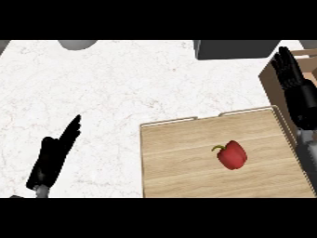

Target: Pick the bell pepper from the tray and place it in the cardboard box

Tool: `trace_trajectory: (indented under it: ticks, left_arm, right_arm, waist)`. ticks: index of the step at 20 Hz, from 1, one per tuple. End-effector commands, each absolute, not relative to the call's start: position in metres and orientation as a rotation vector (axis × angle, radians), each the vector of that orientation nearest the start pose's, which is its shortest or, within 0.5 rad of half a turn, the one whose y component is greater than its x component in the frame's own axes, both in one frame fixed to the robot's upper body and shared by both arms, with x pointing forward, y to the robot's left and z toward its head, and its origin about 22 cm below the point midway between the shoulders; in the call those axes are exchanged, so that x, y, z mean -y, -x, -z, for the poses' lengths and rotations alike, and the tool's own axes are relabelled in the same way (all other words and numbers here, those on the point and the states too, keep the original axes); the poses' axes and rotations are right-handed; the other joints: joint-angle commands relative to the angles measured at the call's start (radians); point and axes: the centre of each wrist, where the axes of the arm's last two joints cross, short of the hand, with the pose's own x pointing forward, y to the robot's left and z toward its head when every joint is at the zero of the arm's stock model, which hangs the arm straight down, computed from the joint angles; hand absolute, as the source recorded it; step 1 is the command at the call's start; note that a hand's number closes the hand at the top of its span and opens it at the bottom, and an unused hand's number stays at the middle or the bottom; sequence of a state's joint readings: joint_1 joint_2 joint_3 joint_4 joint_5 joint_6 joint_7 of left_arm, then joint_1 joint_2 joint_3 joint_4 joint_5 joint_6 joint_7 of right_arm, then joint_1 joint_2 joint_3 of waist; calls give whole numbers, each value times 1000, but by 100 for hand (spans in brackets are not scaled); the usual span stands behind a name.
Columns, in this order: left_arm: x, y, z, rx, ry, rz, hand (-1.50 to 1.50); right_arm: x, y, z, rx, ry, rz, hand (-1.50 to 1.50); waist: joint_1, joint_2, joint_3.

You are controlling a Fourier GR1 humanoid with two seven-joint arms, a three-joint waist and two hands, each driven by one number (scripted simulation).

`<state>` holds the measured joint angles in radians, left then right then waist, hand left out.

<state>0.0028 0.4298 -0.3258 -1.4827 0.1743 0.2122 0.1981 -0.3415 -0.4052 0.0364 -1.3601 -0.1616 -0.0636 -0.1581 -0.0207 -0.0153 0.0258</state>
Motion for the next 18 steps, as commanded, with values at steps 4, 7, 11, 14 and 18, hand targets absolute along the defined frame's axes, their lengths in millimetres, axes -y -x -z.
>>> trace_trajectory:
  ticks: [4,7,11,14,18]
  left_arm:
    - [-272,-268,-48,1475,-156,26,0]
    - [-262,-258,-41,1488,-131,-13,0]
    - [-252,-266,-44,1537,-77,-133,0]
    - [-258,-268,-66,1564,-82,-124,0]
    - [-247,-257,-53,1555,-77,-115,0]
  right_arm:
    - [343,-322,-124,1955,128,-251,150]
    - [384,-306,-170,1828,624,-822,150]
    - [392,-290,-114,1965,526,-591,-150]
    - [388,-290,-129,2059,486,-749,-150]
    - [384,-283,-170,1926,537,-1029,-150]
  waist:
    - [15,12,-26]
    - [11,2,-53]
    - [13,15,-26]
    - [16,13,-26]
    - [15,10,-27]
